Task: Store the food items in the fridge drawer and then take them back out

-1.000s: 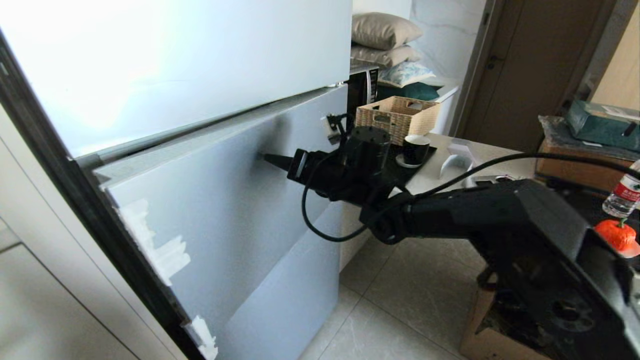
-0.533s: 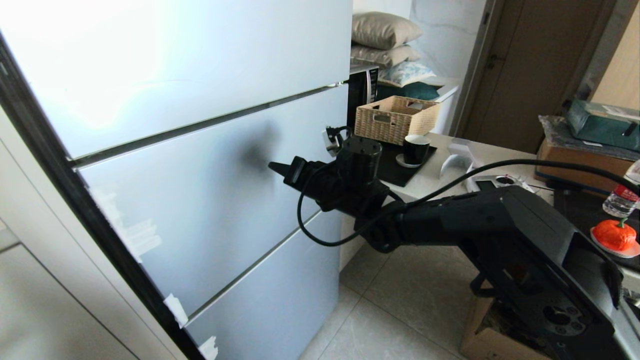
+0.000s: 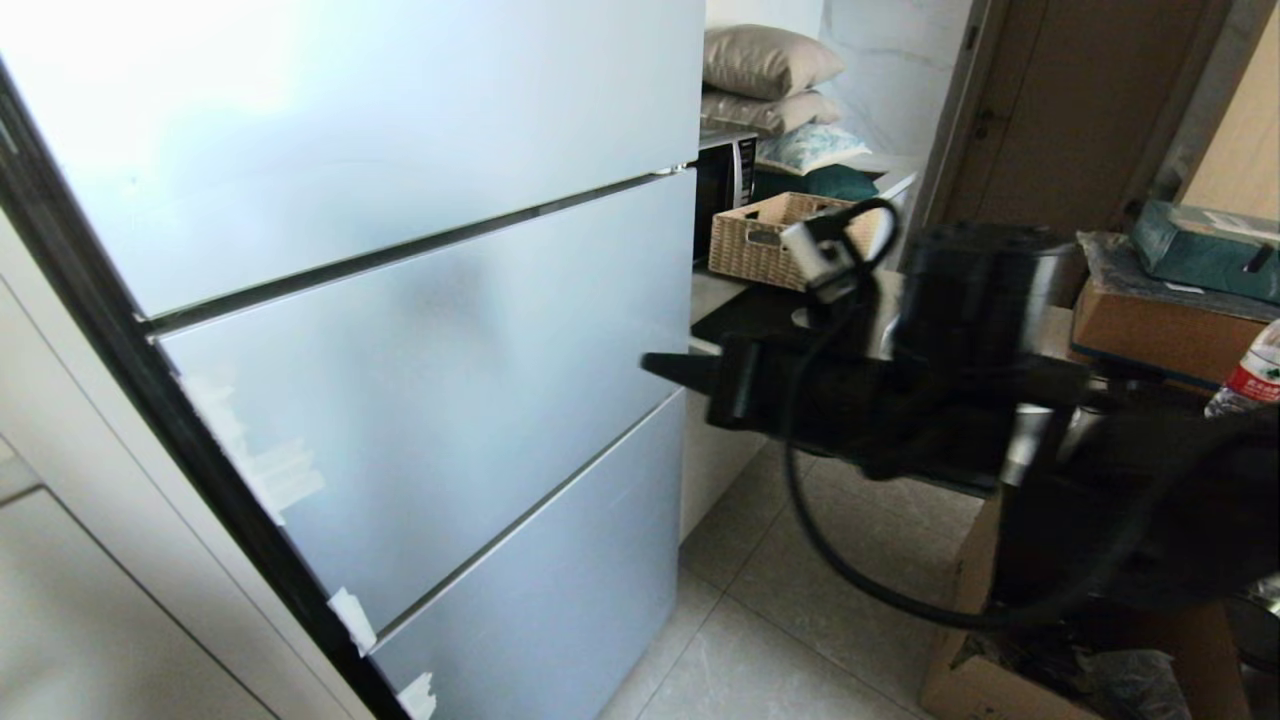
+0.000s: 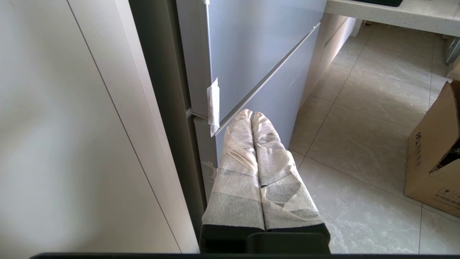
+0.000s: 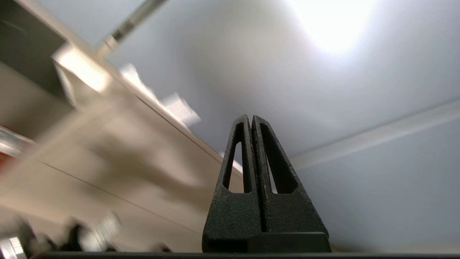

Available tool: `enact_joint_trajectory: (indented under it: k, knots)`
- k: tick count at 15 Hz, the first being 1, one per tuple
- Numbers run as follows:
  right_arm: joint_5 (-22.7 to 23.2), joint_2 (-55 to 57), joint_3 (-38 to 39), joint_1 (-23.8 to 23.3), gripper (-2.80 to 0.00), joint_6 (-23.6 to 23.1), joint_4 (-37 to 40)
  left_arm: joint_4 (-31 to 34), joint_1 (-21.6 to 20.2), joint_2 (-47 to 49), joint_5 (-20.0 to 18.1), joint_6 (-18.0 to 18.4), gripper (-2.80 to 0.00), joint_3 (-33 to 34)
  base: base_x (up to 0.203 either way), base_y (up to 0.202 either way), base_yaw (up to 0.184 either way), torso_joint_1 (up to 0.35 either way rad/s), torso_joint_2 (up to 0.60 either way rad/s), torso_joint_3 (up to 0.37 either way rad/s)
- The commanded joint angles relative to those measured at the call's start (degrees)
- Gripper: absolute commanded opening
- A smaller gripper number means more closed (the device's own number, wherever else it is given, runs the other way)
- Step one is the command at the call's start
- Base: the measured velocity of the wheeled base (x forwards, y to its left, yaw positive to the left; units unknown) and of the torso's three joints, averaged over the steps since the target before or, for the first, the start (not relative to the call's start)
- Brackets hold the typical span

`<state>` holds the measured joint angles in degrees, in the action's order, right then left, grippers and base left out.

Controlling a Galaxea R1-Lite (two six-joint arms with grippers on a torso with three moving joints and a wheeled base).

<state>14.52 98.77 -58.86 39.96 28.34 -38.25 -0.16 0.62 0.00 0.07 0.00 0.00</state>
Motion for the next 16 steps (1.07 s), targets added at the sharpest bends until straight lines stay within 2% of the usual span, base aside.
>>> enact_joint_trajectory:
  k: [1, 5, 7, 10, 12, 13, 16]
  knots:
    - [-2.3, -23.0, 10.8, -3.8, -2.8, -6.0, 5.4, 0.0, 0.0, 0.1, 0.0, 0.0, -2.8, 0.0, 0.0, 0.0, 0.0, 0.0, 0.0, 0.0]
    - [-6.0, -53.0, 28.5, -22.0, -2.8, -16.7, 23.0, 0.0, 0.0, 0.1, 0.0, 0.0, -2.8, 0.0, 0.0, 0.0, 0.0, 0.0, 0.0, 0.0]
    - [-7.7, -66.9, 38.5, -27.8, -2.8, -22.1, 27.7, 0.0, 0.0, 0.1, 0.0, 0.0, -2.8, 0.0, 0.0, 0.0, 0.0, 0.0, 0.0, 0.0]
    - [-9.5, -81.4, 52.5, -33.6, -2.8, -29.3, 31.5, 0.0, 0.0, 0.1, 0.0, 0.0, -2.8, 0.0, 0.0, 0.0, 0.0, 0.0, 0.0, 0.0]
    - [-10.0, -84.9, 58.6, -36.6, -2.8, -30.9, 32.7, 0.0, 0.0, 0.1, 0.0, 0.0, -2.8, 0.0, 0.0, 0.0, 0.0, 0.0, 0.0, 0.0]
    - [-10.0, -86.8, 58.8, -37.7, -2.8, -30.7, 34.9, 0.0, 0.0, 0.1, 0.0, 0.0, -2.8, 0.0, 0.0, 0.0, 0.0, 0.0, 0.0, 0.0]
    - [-10.5, -94.9, 58.7, -39.3, -2.8, -30.9, 35.2, 0.0, 0.0, 0.1, 0.0, 0.0, -2.8, 0.0, 0.0, 0.0, 0.0, 0.0, 0.0, 0.0]
